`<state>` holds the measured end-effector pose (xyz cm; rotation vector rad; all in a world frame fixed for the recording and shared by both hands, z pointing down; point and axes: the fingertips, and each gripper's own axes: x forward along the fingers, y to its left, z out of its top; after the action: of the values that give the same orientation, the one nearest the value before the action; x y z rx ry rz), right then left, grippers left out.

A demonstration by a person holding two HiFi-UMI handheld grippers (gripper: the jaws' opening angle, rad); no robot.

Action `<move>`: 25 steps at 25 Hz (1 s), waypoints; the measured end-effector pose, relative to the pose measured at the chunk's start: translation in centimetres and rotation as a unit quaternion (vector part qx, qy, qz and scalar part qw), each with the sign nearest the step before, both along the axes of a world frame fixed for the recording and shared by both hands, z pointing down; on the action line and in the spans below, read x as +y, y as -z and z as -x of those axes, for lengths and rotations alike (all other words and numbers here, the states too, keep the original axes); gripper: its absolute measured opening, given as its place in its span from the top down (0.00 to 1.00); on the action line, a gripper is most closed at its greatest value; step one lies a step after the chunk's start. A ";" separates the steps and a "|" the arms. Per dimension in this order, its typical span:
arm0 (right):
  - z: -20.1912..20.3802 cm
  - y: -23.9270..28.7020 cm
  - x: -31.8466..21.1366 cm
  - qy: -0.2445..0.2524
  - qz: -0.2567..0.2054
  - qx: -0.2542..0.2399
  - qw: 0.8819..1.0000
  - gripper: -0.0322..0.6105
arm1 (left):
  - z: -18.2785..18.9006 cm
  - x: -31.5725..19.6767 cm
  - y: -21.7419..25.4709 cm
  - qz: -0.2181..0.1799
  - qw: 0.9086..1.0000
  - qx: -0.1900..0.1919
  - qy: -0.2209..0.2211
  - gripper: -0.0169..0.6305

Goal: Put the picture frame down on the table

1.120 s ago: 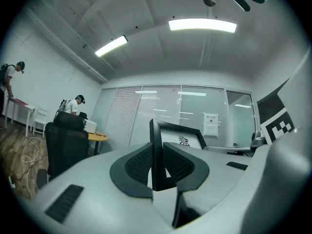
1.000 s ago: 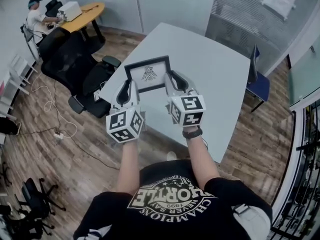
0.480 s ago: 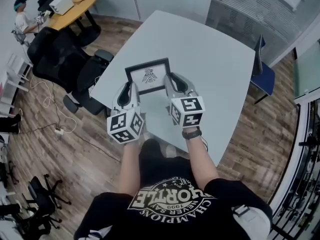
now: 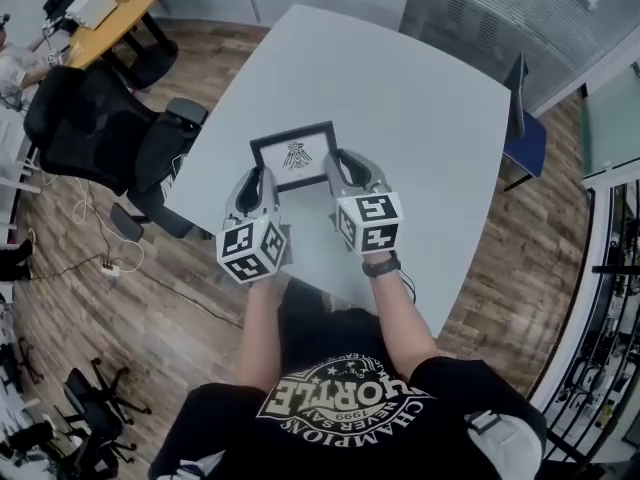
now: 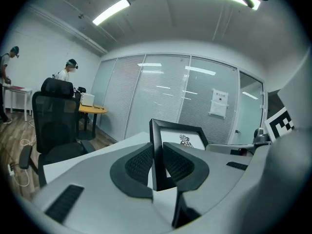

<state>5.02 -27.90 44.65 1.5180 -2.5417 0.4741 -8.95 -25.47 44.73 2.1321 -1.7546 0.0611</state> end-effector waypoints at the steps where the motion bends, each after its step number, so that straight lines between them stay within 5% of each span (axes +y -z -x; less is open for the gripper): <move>1: 0.1 -0.7 -0.9 -0.001 0.007 0.003 1.000 0.84 | 0.1 -0.9 -0.7 0.007 1.000 0.002 -0.001 0.86; 15: 4.2 -13.5 -12.5 -0.006 0.123 0.039 0.992 0.84 | 4.0 -12.6 -13.5 0.123 0.992 0.034 -0.013 0.86; 25: 4.7 -24.7 -15.5 -0.013 0.233 0.071 0.970 0.84 | 4.4 -16.1 -24.4 0.232 0.972 0.029 -0.026 0.86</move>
<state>0.35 -43.41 69.37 1.3530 -2.1065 0.8592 -13.31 -41.56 69.14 1.8156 -1.4744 0.3802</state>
